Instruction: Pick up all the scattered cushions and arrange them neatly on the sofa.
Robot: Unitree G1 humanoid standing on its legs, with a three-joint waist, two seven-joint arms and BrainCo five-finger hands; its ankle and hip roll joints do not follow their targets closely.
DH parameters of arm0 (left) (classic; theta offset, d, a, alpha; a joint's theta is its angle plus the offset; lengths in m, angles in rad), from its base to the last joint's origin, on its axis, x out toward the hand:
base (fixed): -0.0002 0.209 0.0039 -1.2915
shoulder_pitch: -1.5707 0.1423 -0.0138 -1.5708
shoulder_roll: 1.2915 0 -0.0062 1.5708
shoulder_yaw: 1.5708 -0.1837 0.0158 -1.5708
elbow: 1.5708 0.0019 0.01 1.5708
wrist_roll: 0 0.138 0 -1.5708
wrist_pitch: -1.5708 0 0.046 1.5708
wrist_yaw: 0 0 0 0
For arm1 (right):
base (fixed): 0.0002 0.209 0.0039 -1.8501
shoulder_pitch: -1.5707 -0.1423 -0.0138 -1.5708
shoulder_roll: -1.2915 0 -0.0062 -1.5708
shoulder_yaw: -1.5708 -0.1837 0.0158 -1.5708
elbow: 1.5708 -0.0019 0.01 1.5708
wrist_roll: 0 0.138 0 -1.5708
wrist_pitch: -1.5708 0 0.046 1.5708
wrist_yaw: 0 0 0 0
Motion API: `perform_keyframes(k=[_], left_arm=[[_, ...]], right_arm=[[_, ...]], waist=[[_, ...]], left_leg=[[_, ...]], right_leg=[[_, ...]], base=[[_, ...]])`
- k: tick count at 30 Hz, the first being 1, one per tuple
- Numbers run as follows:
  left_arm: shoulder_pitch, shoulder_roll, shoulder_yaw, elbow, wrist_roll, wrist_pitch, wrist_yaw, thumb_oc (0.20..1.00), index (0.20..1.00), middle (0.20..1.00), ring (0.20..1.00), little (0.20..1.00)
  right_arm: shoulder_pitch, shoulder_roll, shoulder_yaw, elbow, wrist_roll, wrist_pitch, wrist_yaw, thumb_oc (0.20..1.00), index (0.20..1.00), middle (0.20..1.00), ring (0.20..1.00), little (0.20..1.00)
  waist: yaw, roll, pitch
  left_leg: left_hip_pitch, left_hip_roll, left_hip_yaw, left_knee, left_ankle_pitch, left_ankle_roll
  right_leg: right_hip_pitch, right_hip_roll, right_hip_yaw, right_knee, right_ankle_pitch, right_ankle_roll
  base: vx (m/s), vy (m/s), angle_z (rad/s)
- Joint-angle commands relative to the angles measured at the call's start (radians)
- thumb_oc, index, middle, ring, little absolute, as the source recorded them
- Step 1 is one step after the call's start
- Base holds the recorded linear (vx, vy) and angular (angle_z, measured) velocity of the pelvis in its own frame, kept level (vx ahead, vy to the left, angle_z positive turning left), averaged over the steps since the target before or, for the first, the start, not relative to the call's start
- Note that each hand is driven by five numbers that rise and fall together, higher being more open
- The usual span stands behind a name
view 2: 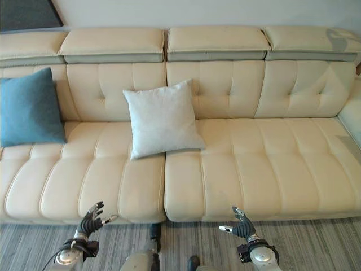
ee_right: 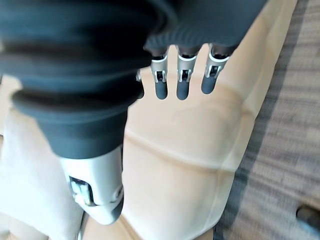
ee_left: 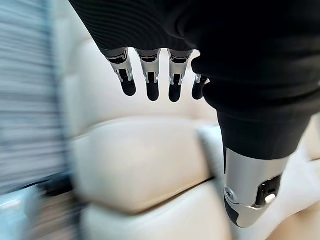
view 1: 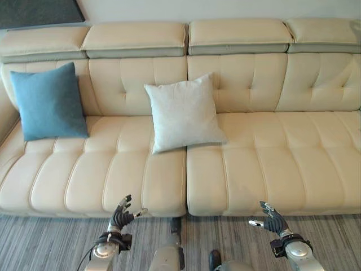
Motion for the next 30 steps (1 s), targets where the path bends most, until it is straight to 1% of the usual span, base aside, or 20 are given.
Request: perform_keyframes(k=[1, 2, 3, 4, 5, 6, 8, 9, 11, 19, 20, 22, 23, 24, 25, 26, 28, 29, 30], left_arm=[[-0.041, 0.036, 0.016, -0.059, 0.037, -0.055, 0.002, 1.000, 1.000, 1.000, 1.000, 1.000], [-0.029, 0.037, 0.021, -0.075, 0.032, -0.058, -0.003, 1.000, 1.000, 1.000, 1.000, 1.000], [-0.023, 0.035, 0.025, -0.078, 0.024, -0.059, -0.005, 1.000, 1.000, 1.000, 1.000, 1.000], [-0.020, 0.029, 0.025, -0.073, 0.023, -0.060, -0.005, 1.000, 1.000, 1.000, 1.000, 1.000], [-0.017, 0.022, 0.023, -0.064, 0.026, -0.058, -0.004, 1.000, 1.000, 1.000, 1.000, 1.000], [-0.014, 0.017, 0.019, -0.061, 0.030, -0.055, -0.004, 1.000, 1.000, 1.000, 1.000, 1.000], [-0.020, 0.017, 0.009, -0.054, 0.035, -0.054, -0.002, 1.000, 1.000, 1.000, 1.000, 1.000], [-0.020, 0.017, 0.009, -0.054, 0.035, -0.054, -0.002, 1.000, 1.000, 1.000, 1.000, 1.000], [-0.014, 0.018, 0.003, -0.062, 0.038, -0.052, -0.010, 1.000, 1.000, 1.000, 1.000, 1.000], [-0.011, 0.014, -0.027, -0.054, 0.044, -0.032, -0.039, 1.000, 1.000, 1.000, 1.000, 1.000], [-0.013, 0.014, -0.033, -0.054, 0.045, -0.030, -0.039, 1.000, 1.000, 1.000, 1.000, 1.000], [-0.014, 0.016, -0.035, -0.058, 0.046, -0.029, -0.038, 1.000, 1.000, 1.000, 1.000, 1.000], [-0.022, 0.016, -0.038, -0.061, 0.045, -0.027, -0.034, 1.000, 1.000, 1.000, 1.000, 1.000], [-0.027, 0.018, -0.041, -0.066, 0.042, -0.026, -0.033, 1.000, 1.000, 1.000, 1.000, 1.000], [-0.033, 0.022, -0.040, -0.076, 0.039, -0.024, -0.031, 1.000, 1.000, 1.000, 1.000, 1.000], [-0.037, 0.029, -0.038, -0.088, 0.035, -0.025, -0.025, 1.000, 1.000, 1.000, 1.000, 1.000], [-0.040, 0.036, -0.039, -0.098, 0.032, -0.023, -0.025, 1.000, 1.000, 1.000, 1.000, 1.000], [-0.037, 0.034, -0.031, -0.090, 0.031, -0.016, -0.026, 1.000, 1.000, 1.000, 1.000, 1.000], [-0.033, 0.025, -0.032, -0.068, 0.045, -0.009, -0.033, 1.000, 1.000, 1.000, 1.000, 1.000]], right_arm=[[0.003, -0.033, -0.018, -0.077, 0.039, -0.031, -0.005, 1.000, 1.000, 1.000, 1.000, 1.000], [0.010, -0.036, -0.017, -0.086, 0.042, -0.032, 0.002, 1.000, 1.000, 1.000, 1.000, 1.000], [0.014, -0.039, -0.013, -0.093, 0.039, -0.031, 0.009, 1.000, 1.000, 1.000, 1.000, 1.000], [0.014, -0.038, -0.011, -0.087, 0.038, -0.032, 0.011, 1.000, 1.000, 1.000, 1.000, 1.000], [0.017, -0.033, -0.012, -0.078, 0.034, -0.033, 0.009, 1.000, 1.000, 1.000, 1.000, 1.000], [0.020, -0.028, -0.015, -0.070, 0.037, -0.034, 0.011, 1.000, 1.000, 1.000, 1.000, 1.000], [0.029, -0.015, -0.023, -0.058, 0.060, -0.032, 0.010, 1.000, 1.000, 1.000, 1.000, 1.000], [0.029, -0.015, -0.023, -0.059, 0.060, -0.032, 0.011, 1.000, 1.000, 1.000, 1.000, 1.000], [0.046, -0.007, -0.030, -0.056, 0.070, -0.029, 0.017, 1.000, 1.000, 1.000, 1.000, 1.000], [0.063, 0.019, -0.051, -0.020, 0.116, -0.017, 0.023, 1.000, 1.000, 1.000, 1.000, 1.000], [0.056, 0.027, -0.054, -0.018, 0.134, -0.018, 0.019, 1.000, 1.000, 1.000, 1.000, 1.000], [0.048, 0.030, -0.051, -0.019, 0.138, -0.018, 0.017, 1.000, 1.000, 1.000, 1.000, 1.000], [0.028, 0.035, -0.045, -0.020, 0.140, -0.019, 0.011, 1.000, 1.000, 1.000, 1.000, 1.000], [0.015, 0.040, -0.040, -0.022, 0.141, -0.018, 0.007, 1.000, 1.000, 1.000, 1.000, 1.000], [0.003, 0.047, -0.037, -0.027, 0.142, -0.018, 0.003, 1.000, 1.000, 1.000, 1.000, 1.000], [-0.004, 0.052, -0.036, -0.038, 0.142, -0.019, -0.004, 1.000, 1.000, 1.000, 1.000, 1.000], [-0.020, 0.066, -0.022, -0.051, 0.136, -0.017, -0.014, 1.000, 1.000, 1.000, 1.000, 1.000], [-0.032, 0.078, 0.000, -0.066, 0.122, -0.015, -0.016, 1.000, 1.000, 1.000, 1.000, 1.000], [-0.018, 0.082, 0.003, -0.078, 0.119, -0.010, -0.012, 1.000, 1.000, 1.000, 1.000, 1.000]], waist=[[-0.039, -0.050, 0.007], [-0.043, -0.062, 0.007], [-0.043, -0.066, 0.010], [-0.045, -0.066, 0.007], [-0.050, -0.057, 0.001], [-0.053, -0.051, -0.006], [-0.076, -0.049, -0.025], [-0.074, -0.049, -0.025], [-0.086, -0.047, -0.039], [-0.128, -0.050, -0.055], [-0.137, -0.052, -0.051], [-0.135, -0.054, -0.048], [-0.132, -0.057, -0.037], [-0.129, -0.058, -0.027], [-0.119, -0.059, -0.025], [-0.106, -0.057, -0.022], [-0.084, -0.047, -0.022], [-0.068, -0.042, -0.030], [-0.088, -0.056, -0.043]], left_leg=[[0.031, -0.054, -0.035, 0.059, -0.047, 0.049], [0.053, -0.069, -0.058, 0.106, -0.107, 0.055], [0.082, -0.082, -0.081, 0.133, -0.145, 0.057], [0.099, -0.087, -0.097, 0.138, -0.162, 0.061], [0.130, -0.084, -0.104, 0.107, -0.160, 0.068], [0.153, -0.078, -0.097, 0.071, -0.157, 0.076], [0.181, -0.075, -0.079, 0.013, -0.142, 0.078], [0.183, -0.075, -0.078, 0.011, -0.141, 0.078], [0.215, -0.078, -0.069, -0.027, -0.142, 0.084], [0.268, -0.084, -0.003, -0.049, -0.161, 0.107], [0.272, -0.082, 0.023, -0.048, -0.168, 0.113], [0.274, -0.081, 0.040, -0.044, -0.172, 0.117], [0.275, -0.076, 0.065, -0.039, -0.179, 0.120], [0.277, -0.069, 0.085, -0.037, -0.183, 0.121], [0.275, -0.060, 0.115, -0.041, -0.179, 0.120], [0.279, -0.045, 0.144, -0.045, -0.175, 0.117], [0.294, -0.009, 0.201, -0.064, -0.163, 0.106], [0.331, 0.027, 0.263, -0.061, -0.185, 0.086], [0.352, 0.034, 0.283, -0.030, -0.201, 0.082]], right_leg=[[0.063, -0.059, 0.022, -0.061, -0.010, 0.175], [0.045, -0.073, 0.032, -0.074, 0.013, 0.179], [0.033, -0.077, 0.042, -0.084, 0.024, 0.183], [0.028, -0.077, 0.052, -0.099, 0.032, 0.184], [0.028, -0.068, 0.060, -0.111, 0.037, 0.185], [0.027, -0.061, 0.066, -0.113, 0.039, 0.186], [0.016, -0.055, 0.078, -0.127, 0.055, 0.189], [0.017, -0.055, 0.079, -0.127, 0.055, 0.189], [0.022, -0.052, 0.089, -0.140, 0.064, 0.193], [0.020, -0.037, 0.188, -0.135, 0.096, 0.217], [0.007, -0.028, 0.215, -0.126, 0.102, 0.224], [-0.002, -0.022, 0.227, -0.117, 0.104, 0.228], [-0.024, -0.016, 0.226, -0.097, 0.108, 0.235], [-0.039, -0.018, 0.204, -0.077, 0.110, 0.241], [-0.058, -0.028, 0.159, -0.064, 0.113, 0.243], [-0.070, -0.054, 0.060, -0.044, 0.104, 0.240], [-0.068, -0.121, -0.165, -0.001, 0.060, 0.220], [-0.050, -0.182, -0.310, 0.035, 0.023, 0.218], [-0.033, -0.167, -0.259, 0.004, 0.027, 0.219]], base=[[-0.33, -0.008, 0.08], [-0.19, 0.004, -0.05], [-0.23, 0.005, -0.26], [-0.14, 0.024, -0.33], [-0.07, 0.036, -0.56], [-0.06, 0.050, -0.47], [-0.07, 0.050, -0.35], [-0.02, 0.040, -0.26], [0.00, 0.035, -0.51], [0.00, 0.063, -0.59], [-0.03, 0.056, -0.51], [-0.03, 0.021, -0.80], [-0.06, -0.017, -1.00], [-0.09, -0.045, -1.25], [-0.08, -0.081, -1.11], [-0.06, -0.118, -1.58], [0.03, -0.181, -1.56], [0.23, -0.317, -1.57], [0.30, -0.335, -1.93]])
